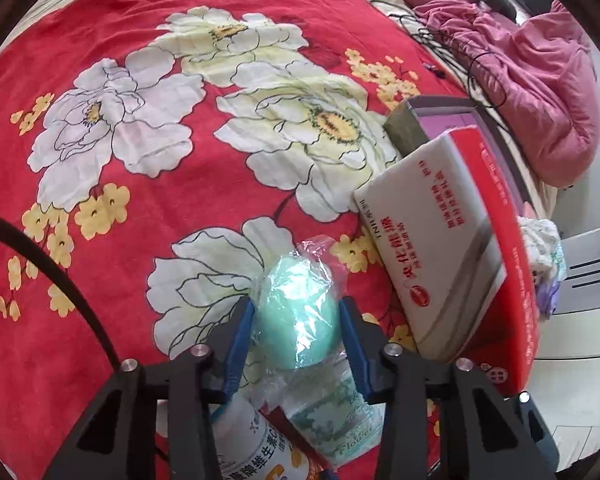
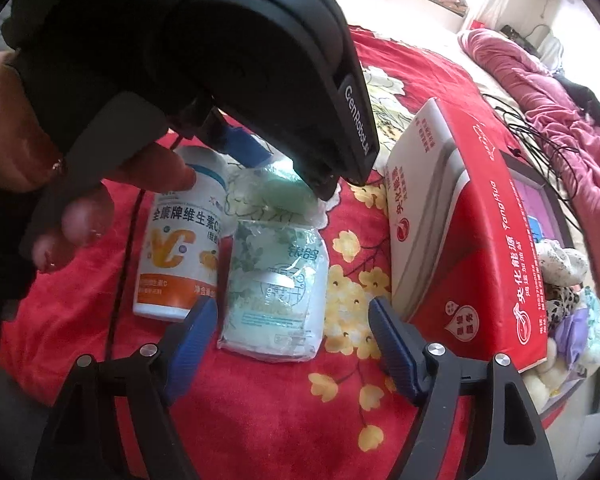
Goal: Organize soft objects
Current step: 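Grasp the bagged mint-green sponge with the left tool while the right tool grasps the Flower tissue pack, then carry the sponge with the left tool while the right tool carries the Flower tissue pack to the tray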
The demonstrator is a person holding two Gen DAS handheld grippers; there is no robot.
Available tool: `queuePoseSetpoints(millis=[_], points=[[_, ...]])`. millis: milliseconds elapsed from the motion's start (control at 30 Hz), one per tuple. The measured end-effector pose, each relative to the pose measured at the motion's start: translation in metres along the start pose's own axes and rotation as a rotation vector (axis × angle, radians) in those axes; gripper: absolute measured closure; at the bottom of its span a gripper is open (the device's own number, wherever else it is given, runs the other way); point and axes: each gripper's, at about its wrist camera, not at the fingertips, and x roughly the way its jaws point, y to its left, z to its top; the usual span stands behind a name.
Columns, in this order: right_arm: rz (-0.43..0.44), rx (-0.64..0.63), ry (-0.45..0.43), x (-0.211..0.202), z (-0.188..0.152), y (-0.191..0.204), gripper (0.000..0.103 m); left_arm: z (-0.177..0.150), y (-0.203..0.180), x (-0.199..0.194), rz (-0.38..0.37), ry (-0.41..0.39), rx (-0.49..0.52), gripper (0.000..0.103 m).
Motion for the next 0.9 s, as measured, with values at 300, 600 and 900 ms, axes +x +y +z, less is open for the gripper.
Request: queuePoseSetpoints(millis=[300, 600, 900], points=[[-0.019, -0.015, 0.11, 0.034, 0.001, 0.009, 0.024, 0.001, 0.024, -0.041, -0.008, -0.095, -0.058, 0.06], [0.079, -0.026, 0.028, 0.016, -0.002, 0.01, 0.051, -0.015, 0.028, -0.073, 0.001, -0.152, -0.056, 0.06], [0.162, 0.034, -0.1, -0.049, 0.011, -0.014, 0.053, -0.034, 0.011, -0.11, 0.035, -0.23, -0.053, 0.06]])
